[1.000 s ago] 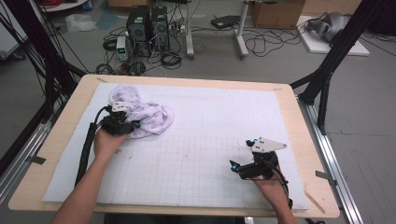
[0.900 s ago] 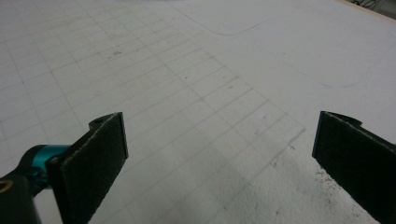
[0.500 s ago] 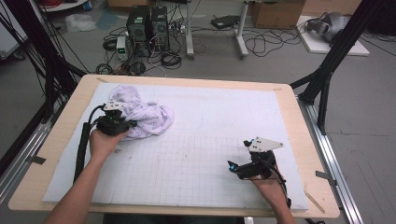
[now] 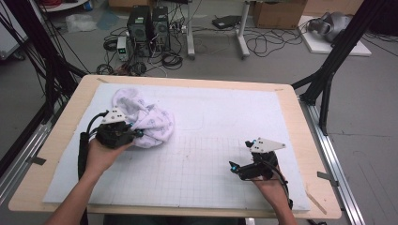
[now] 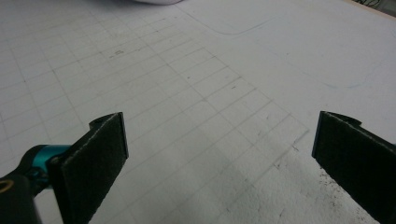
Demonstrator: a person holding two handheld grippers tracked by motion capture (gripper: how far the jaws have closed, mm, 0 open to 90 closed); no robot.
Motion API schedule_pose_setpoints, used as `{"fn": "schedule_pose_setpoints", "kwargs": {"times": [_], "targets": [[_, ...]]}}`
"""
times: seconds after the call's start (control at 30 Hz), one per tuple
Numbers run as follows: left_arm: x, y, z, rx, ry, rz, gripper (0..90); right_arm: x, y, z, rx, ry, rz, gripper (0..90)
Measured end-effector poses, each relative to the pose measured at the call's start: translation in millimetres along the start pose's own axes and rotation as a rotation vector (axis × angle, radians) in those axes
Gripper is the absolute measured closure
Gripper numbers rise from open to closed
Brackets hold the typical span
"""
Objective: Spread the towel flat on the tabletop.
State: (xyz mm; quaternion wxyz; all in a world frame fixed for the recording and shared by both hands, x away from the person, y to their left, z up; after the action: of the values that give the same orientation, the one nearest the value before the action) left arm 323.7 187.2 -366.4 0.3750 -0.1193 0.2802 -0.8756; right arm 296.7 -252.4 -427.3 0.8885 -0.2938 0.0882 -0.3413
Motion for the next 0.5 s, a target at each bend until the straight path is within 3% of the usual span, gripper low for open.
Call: {"fn": "schedule_pose_setpoints", "kwargs": {"times": [0.2,0.3,0.37,0.43,0.5], "targets": [[27.5,-12.7,-14.4,0.0,0.019,-0.04,79.4,-0.7,0.7,0.1,-0.006,-0.009,0.013,4.7],[37.0,-16.6,-26.8,-0.011,0.036,-0.031,79.4,-2.0,1.9,0.2,-0.013,-0.012,0.015,4.7],[37.4,-15.7,-34.2,-0.023,0.045,-0.015,79.1,-2.4,2.9,0.2,-0.015,-0.017,0.018,4.7],[34.6,-12.9,-41.9,-0.041,0.038,-0.028,76.4,-2.9,3.4,0.6,-0.015,-0.015,0.019,4.7],[33.5,-14.4,-46.5,-0.05,0.039,-0.041,66.0,-4.3,4.1,1.3,-0.017,-0.012,0.023,4.7]]}}
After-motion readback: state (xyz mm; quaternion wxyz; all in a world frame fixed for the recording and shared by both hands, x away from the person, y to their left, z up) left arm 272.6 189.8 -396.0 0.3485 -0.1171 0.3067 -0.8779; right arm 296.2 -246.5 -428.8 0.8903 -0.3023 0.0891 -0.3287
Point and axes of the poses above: each handheld gripper's, and its own axes: y roughly forward along the jaws, z roughly out of its top, x roughly to its right, the point moved 1 cm from there along y, roughly forward along the jaws, and after that the axes turned 2 degrees about -x, right-handed, at the moved point
